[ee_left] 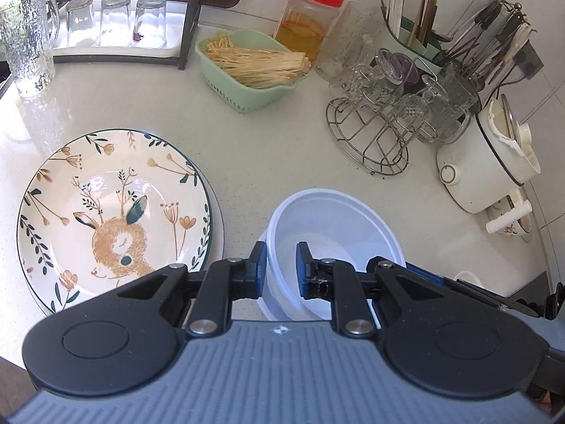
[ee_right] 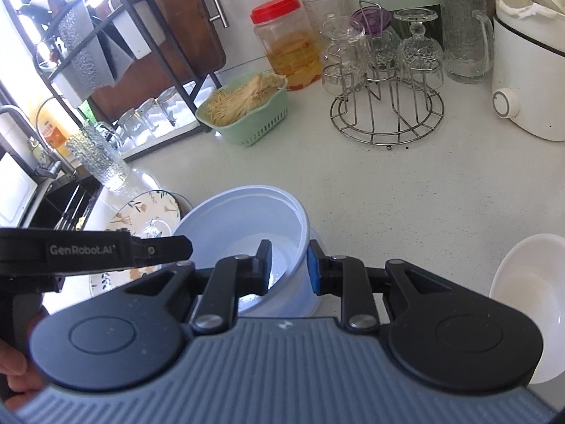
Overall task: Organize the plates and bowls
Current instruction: 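Lift the smaller white bowl and carry it over the large bowl, then lower the small bowl into the large bowl and open the left gripper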
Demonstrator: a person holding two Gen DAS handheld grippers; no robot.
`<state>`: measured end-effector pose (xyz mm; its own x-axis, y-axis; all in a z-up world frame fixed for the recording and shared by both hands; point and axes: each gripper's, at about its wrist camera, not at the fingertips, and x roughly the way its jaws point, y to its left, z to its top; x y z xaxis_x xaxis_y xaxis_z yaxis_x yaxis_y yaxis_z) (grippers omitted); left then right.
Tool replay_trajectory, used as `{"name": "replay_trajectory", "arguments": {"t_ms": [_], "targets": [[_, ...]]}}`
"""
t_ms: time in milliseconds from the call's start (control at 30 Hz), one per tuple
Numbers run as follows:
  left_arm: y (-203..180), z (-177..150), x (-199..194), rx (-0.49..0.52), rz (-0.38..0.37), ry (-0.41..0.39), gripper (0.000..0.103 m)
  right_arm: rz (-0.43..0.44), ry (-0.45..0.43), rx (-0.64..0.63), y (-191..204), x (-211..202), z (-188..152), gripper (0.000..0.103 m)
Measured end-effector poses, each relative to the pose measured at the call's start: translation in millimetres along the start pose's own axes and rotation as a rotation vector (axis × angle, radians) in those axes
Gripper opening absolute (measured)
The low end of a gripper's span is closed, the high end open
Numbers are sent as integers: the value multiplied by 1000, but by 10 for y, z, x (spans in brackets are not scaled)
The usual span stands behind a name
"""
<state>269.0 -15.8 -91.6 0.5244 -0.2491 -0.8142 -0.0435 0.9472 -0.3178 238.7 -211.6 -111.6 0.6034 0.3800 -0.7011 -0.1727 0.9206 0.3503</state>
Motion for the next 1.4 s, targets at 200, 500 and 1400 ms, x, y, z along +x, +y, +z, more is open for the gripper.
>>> {"name": "replay_trajectory", "arguments": {"t_ms": [200,500,1400], "targets": [[8,24,-82,2,26,-19,22,-31,-16,3,-16,-37,9,37],[-89,7,-371,30,15,-66,22,-29,-86,5,-76,-376,44,38],[-140,-157,-1112,204,66,-146,71,-55,-228,29,193,-1112,-36,38]]}}
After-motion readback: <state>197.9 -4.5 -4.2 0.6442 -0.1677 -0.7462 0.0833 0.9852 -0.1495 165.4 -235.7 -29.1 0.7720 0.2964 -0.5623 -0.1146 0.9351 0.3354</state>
